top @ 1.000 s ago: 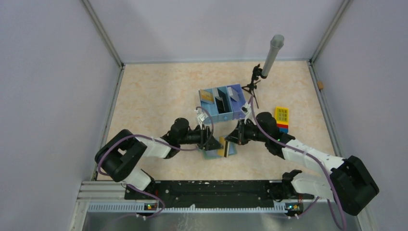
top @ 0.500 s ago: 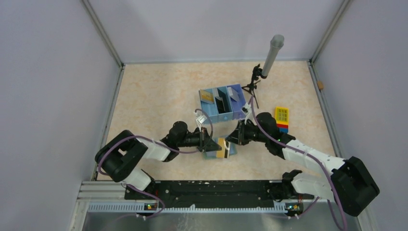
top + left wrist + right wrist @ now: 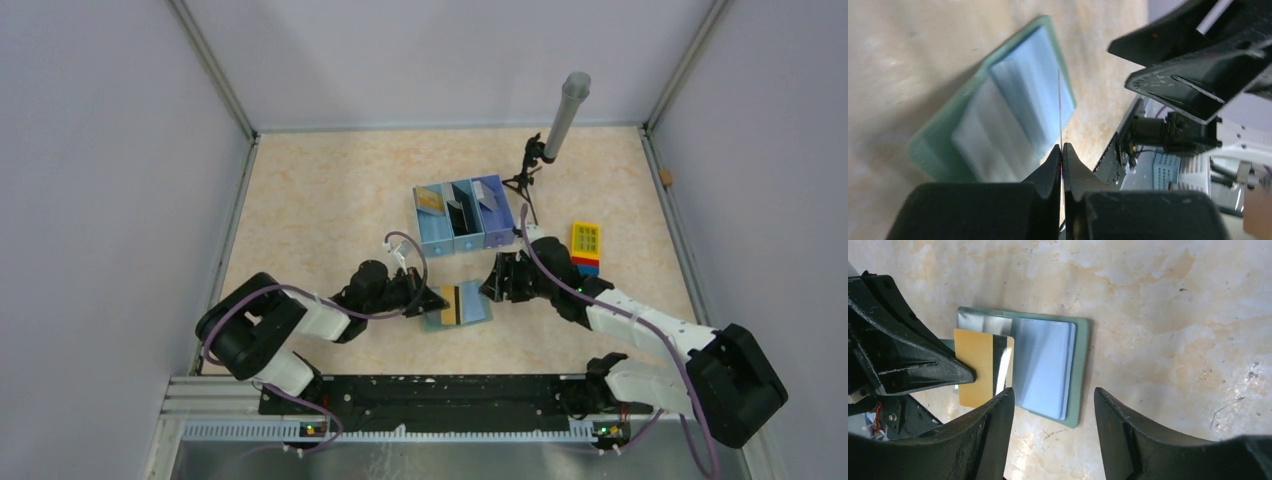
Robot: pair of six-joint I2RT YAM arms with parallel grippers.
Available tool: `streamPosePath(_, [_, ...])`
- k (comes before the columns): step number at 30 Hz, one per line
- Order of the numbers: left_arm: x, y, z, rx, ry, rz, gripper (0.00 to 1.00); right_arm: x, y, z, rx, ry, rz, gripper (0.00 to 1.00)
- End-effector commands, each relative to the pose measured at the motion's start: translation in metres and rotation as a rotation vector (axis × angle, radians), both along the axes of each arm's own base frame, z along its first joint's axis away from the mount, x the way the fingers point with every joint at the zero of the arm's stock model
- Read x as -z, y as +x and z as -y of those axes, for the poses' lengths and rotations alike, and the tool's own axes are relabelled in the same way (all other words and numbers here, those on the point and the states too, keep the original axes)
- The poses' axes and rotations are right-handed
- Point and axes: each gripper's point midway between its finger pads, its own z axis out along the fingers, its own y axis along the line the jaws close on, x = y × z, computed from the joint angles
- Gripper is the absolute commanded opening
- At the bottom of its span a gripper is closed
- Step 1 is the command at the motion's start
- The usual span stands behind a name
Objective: Put the credit cards into the card holder
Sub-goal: Insert the credit card into the card holder.
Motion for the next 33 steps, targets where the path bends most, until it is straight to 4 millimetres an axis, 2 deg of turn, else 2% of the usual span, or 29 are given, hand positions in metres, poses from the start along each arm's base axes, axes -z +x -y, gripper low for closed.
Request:
streamPosePath(1, [0.009,0.018,-0.008,-0.158,0.064,-0.087,0.0,-0.004,0.017,0.005,0.077,-0.025,0.016,0.57])
streamPosePath(11, [0.025,0.021,-0.017,-0.263,0.102,-0.196,0.0,0.016,0.016,0.0,0.079,-0.049,-0.027,0.47])
streamPosePath(17, [0.03,0.021,-0.021,-0.295,0.112,-0.215,0.0,0.023,0.021,-0.01,0.058,-0.035,-0.03,0.44])
streamPosePath(33, [0.03,0.017,-0.01,-0.247,0.074,-0.221,0.0,0.049,0.016,-0.016,0.05,-0.062,-0.094,0.25])
